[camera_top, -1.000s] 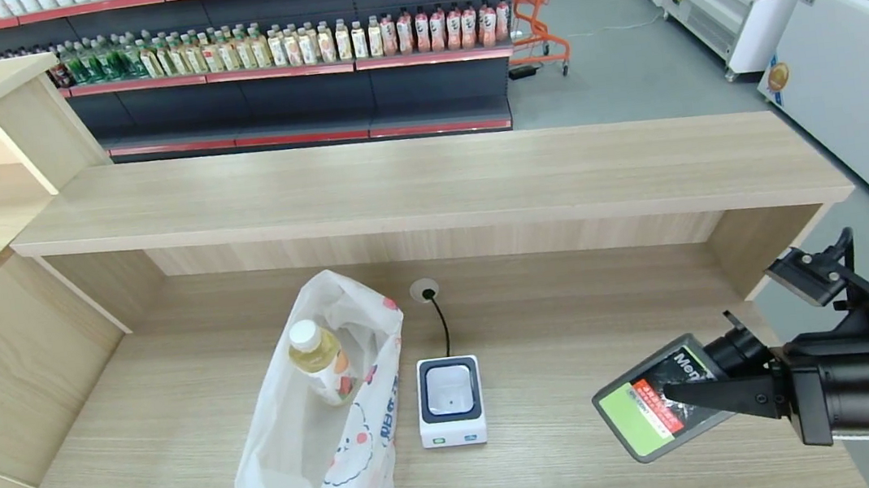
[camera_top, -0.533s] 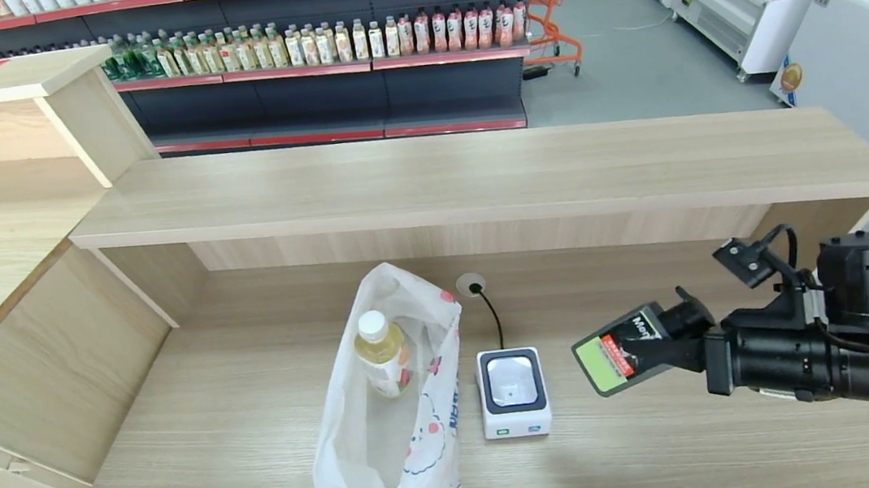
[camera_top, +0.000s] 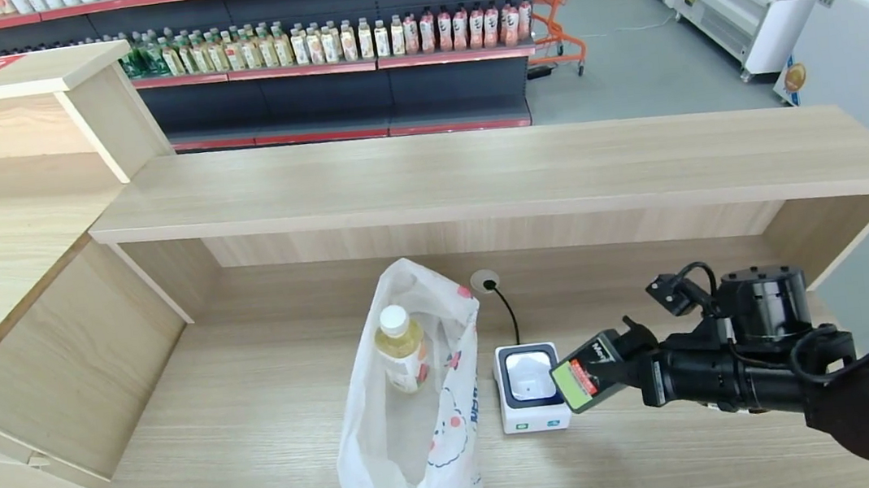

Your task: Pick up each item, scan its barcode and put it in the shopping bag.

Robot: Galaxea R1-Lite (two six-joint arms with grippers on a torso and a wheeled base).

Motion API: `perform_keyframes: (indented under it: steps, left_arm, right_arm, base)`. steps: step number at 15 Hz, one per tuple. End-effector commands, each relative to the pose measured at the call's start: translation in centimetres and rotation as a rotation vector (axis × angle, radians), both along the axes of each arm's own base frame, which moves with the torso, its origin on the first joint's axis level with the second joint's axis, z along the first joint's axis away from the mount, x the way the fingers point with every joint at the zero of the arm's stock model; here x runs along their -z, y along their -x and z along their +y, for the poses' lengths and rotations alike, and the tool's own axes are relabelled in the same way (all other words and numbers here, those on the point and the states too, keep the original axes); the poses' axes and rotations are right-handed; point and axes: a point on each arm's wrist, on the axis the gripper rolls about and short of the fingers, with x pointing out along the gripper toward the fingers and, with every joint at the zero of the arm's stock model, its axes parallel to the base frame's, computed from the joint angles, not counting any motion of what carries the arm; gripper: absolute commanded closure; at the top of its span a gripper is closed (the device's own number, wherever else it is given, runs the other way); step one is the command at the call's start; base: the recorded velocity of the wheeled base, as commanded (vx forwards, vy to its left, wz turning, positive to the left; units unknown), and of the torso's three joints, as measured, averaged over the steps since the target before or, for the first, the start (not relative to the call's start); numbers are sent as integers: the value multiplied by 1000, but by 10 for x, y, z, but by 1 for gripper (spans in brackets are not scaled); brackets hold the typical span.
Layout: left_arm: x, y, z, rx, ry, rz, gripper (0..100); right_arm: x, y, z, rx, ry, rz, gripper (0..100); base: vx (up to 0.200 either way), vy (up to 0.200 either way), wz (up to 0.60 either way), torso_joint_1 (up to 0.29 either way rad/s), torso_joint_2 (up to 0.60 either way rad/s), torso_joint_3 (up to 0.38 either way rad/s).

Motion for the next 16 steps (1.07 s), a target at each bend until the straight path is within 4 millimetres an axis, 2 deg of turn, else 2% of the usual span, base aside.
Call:
perform_keyframes:
  steps: [1,10,13,16]
  left_arm:
    - [0,0,0,-1,0,0,0]
    - [0,0,0,-1,0,0,0]
    - [0,0,0,-1,0,0,0]
    - [0,0,0,-1,2,0,0]
  right_arm:
    - [10,-7,6,-8,7,23,100]
    - [15,-25,32,-60,-10,0,100]
    - [29,-32,44,-72,-9,-16,100]
    - [34,-39,50,-70,-7,-25,100]
  base:
    - [0,0,0,0,0,0]
    - [0,0,0,0,0,0]
    - [0,0,0,0,0,0]
    - [0,0,0,0,0,0]
